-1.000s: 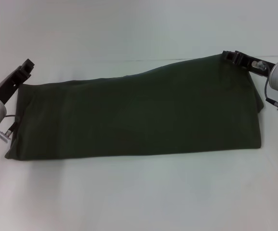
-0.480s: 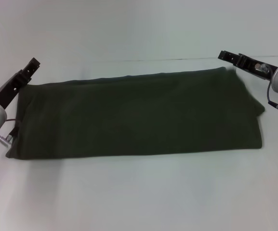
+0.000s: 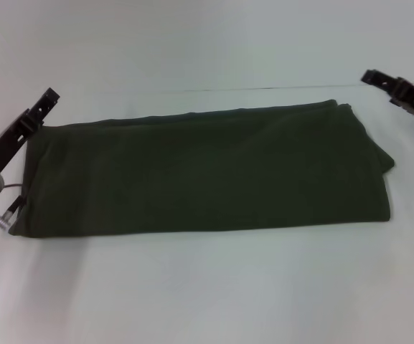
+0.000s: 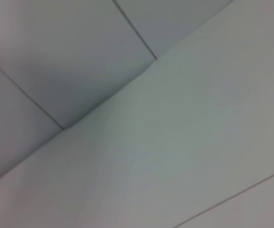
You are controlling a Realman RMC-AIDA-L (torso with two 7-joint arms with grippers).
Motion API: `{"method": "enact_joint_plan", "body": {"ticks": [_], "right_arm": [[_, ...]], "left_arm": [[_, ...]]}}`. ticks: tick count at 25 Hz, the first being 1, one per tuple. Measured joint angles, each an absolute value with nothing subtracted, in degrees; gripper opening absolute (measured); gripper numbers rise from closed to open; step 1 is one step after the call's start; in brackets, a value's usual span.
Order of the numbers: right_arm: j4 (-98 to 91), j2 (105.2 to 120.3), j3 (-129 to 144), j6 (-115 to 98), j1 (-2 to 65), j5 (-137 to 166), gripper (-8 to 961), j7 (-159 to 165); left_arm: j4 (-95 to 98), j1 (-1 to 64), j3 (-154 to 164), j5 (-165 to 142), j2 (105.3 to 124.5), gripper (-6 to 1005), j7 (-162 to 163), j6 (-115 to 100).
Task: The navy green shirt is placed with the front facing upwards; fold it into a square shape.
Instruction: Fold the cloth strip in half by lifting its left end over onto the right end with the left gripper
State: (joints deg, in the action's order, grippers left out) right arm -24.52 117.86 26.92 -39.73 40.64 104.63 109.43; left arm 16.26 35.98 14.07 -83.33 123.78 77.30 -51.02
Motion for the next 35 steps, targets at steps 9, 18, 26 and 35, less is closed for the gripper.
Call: {"method": "enact_joint_plan", "body": {"ticks": [9, 18, 26, 35], "right_arm": [[-25.7, 112.39, 29.7, -56.8, 32.6, 107.5, 930, 118.5], [-27.2, 110.45, 31.8, -63.4, 30.4, 114.4, 929, 123.9], [-27.3, 110.77, 32.2, -63.9, 30.4, 114.5, 928, 123.6], [-27.3, 111.24, 33.1, -63.6, 30.4, 114.5, 926, 123.4]], "left_arm": [[32.8, 30.0, 29.2, -107.9, 120.46, 828, 113.1, -58.7], [49.4, 30.8, 27.9, -137.2, 115.55, 823, 136.9, -74.9], [50.9, 33.7, 29.3, -148.0, 114.69, 819, 141.4, -79.0], [48.9, 33.9, 31.3, -149.3, 115.15, 815, 142.3, -76.9]]}}
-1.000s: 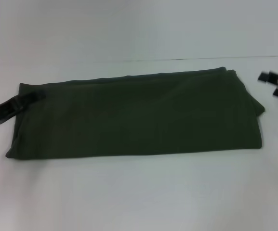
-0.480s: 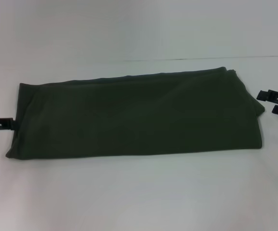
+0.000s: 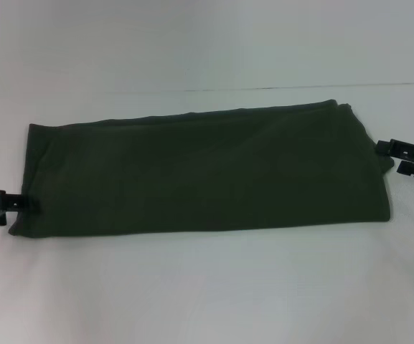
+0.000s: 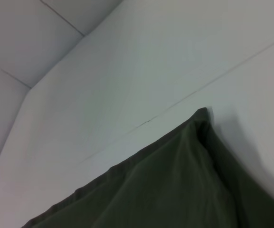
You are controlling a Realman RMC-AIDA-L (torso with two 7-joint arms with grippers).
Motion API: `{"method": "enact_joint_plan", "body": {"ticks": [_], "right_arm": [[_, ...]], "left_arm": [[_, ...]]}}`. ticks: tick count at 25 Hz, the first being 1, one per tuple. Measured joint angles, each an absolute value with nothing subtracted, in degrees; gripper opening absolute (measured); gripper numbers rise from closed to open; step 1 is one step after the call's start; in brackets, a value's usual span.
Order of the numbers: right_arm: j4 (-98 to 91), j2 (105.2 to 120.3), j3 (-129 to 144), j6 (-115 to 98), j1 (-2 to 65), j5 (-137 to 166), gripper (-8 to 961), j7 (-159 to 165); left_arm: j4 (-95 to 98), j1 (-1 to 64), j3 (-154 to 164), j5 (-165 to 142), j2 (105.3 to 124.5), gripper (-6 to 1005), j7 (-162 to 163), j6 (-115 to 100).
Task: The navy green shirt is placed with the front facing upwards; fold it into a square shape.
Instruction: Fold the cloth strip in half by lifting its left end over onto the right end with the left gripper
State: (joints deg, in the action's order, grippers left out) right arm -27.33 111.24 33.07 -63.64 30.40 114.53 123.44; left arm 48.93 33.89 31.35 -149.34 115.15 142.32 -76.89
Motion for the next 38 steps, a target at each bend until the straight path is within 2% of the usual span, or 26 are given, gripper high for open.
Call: {"method": "enact_joint_plan", "body": {"ticks": [17, 20, 31, 36, 38], "right_arm": [[-27.3, 111.64, 34.1, -63.4, 30.9, 114.5, 927, 123.3], [-27.3, 111.63, 34.1, -63.4, 30.9, 114.5, 926, 123.3], [-27.3, 111.77, 34.1, -63.5, 30.5, 114.5, 926, 123.3], [-27.3, 111.46, 34.7, -63.9, 30.5, 114.5, 923, 123.4], [-27.4, 111.03, 35.8, -64.4, 30.6, 114.5, 921, 124.0]], "left_arm": [[47.4, 35.0, 34.7, -151.3, 115.8, 807, 143.6, -76.6], [47.9, 35.1, 37.9, -152.9, 116.28, 607, 143.4, -75.8], [48.1, 35.3, 38.9, -153.7, 116.45, 392, 144.5, -74.6], [48.2, 35.3, 38.6, -153.8, 116.41, 152, 144.3, -74.7], [48.2, 35.3, 38.7, -153.8, 116.37, 118, 144.2, -74.8]]}}
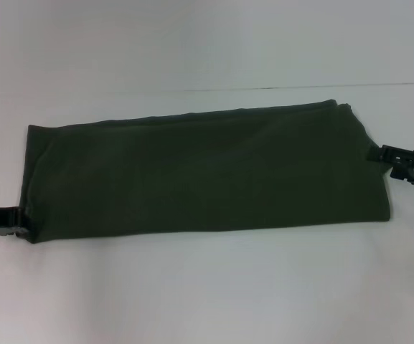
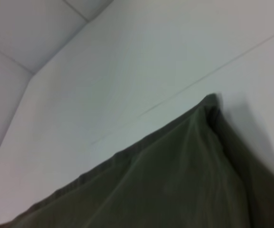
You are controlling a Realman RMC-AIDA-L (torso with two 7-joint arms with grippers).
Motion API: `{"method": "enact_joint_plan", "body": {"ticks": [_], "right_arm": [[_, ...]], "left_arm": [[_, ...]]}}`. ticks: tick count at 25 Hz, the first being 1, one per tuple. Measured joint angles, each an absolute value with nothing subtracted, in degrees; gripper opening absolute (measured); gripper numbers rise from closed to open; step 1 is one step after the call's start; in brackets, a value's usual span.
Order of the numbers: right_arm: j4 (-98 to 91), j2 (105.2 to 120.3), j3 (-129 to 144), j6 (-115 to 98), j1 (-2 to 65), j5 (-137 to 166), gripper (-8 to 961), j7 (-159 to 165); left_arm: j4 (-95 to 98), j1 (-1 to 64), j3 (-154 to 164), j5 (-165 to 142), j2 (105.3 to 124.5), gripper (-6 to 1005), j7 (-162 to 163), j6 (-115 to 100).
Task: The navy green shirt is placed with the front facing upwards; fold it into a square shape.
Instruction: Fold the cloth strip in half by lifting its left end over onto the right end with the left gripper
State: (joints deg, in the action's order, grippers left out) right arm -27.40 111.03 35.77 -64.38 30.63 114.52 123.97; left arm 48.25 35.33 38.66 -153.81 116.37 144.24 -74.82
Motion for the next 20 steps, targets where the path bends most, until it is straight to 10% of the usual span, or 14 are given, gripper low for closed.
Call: {"method": "enact_joint_plan", "body": {"ticks": [12, 20], "right_arm": [[-44.7, 106.42, 42.7, -80.5, 37.3, 136.1, 913, 151.8], [-41.5, 108.58, 42.8, -77.5, 43.3, 150.1, 907, 155.0]], "left_arm": [[48.4, 35.8, 39.0, -153.7, 116.24, 50, 144.0, -75.1], [48.4, 36.1, 39.0, -153.5, 116.23, 50, 143.8, -75.2]]}}
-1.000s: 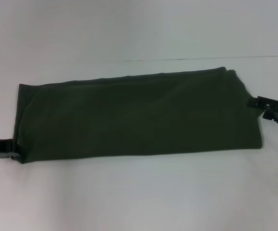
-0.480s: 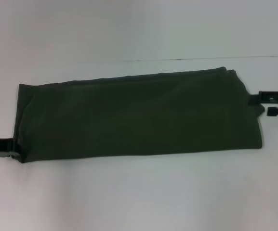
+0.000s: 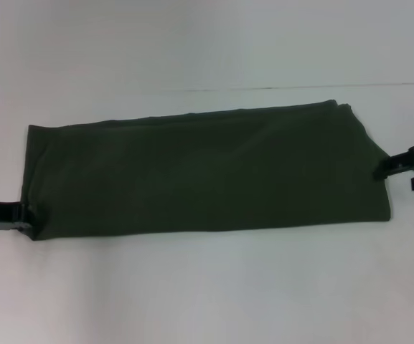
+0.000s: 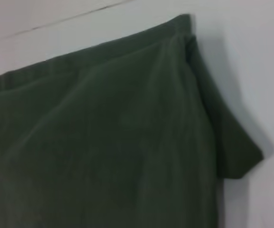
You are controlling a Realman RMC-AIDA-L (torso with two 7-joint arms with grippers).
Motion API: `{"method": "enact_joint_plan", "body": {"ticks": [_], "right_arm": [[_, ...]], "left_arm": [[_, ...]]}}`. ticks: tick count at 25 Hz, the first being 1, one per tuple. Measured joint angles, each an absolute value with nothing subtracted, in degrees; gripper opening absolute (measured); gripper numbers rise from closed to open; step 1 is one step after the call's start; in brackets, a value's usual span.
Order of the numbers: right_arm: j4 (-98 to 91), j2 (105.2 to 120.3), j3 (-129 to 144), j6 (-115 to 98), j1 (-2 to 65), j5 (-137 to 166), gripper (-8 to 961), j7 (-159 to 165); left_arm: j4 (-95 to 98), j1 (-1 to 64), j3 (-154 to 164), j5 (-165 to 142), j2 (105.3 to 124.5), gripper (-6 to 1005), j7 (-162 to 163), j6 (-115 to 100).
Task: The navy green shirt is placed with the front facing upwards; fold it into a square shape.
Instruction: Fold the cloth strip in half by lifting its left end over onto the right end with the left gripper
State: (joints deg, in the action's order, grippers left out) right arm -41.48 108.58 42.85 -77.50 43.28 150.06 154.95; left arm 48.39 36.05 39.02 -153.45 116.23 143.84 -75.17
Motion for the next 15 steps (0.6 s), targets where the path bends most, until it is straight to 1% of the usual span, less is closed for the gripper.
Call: {"method": "enact_joint_plan", "body": {"ticks": [4, 8, 15], "right_arm": [[-39.1, 109.94, 43.7, -74.4, 43.7, 150.5, 904, 154.7], [-38.6, 110.89, 44.8, -72.6, 43.8, 150.6, 902, 154.7], [-37.2, 111.81, 46.1, -70.8, 44.1, 150.7, 897, 154.5]], "left_arm": [[48.4, 36.1, 39.0, -153.4, 116.25, 50, 143.8, -75.2], [48.4, 36.0, 39.0, -153.5, 116.27, 51, 143.8, -75.3], [48.4, 36.0, 39.0, -153.5, 116.26, 51, 143.8, -75.2]]}}
